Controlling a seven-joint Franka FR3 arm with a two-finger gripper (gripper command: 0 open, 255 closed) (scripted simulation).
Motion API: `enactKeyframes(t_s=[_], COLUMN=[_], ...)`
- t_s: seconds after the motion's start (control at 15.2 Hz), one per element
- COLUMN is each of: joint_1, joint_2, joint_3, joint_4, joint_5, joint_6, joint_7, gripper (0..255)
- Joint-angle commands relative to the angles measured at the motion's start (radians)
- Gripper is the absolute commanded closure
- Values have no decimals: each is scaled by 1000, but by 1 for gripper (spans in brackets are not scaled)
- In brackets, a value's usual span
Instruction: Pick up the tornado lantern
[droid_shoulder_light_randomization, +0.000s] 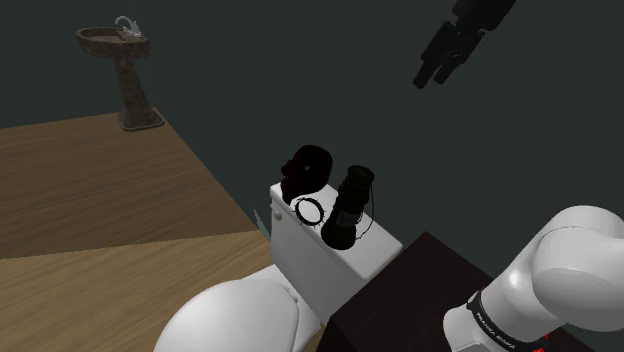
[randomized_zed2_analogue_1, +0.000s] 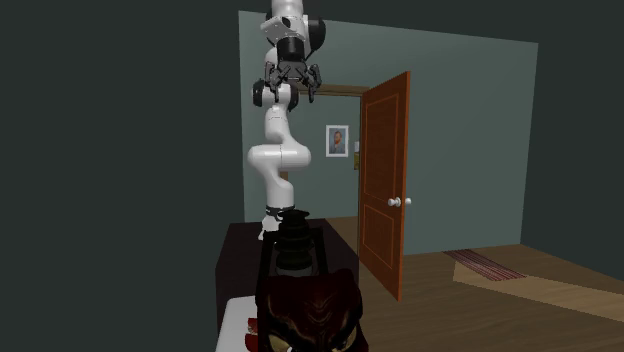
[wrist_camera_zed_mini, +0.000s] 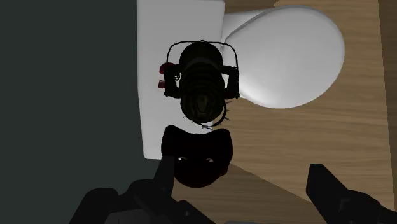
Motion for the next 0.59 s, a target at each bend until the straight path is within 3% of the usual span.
enactKeyframes(t_s=[0.0,0.53], joint_1=[0,-144], joint_2=[0,140], joint_3=[0,153], joint_4=[0,-129], joint_5=[0,-22], joint_6=[0,211], joint_7=[0,403], gripper=[0,0])
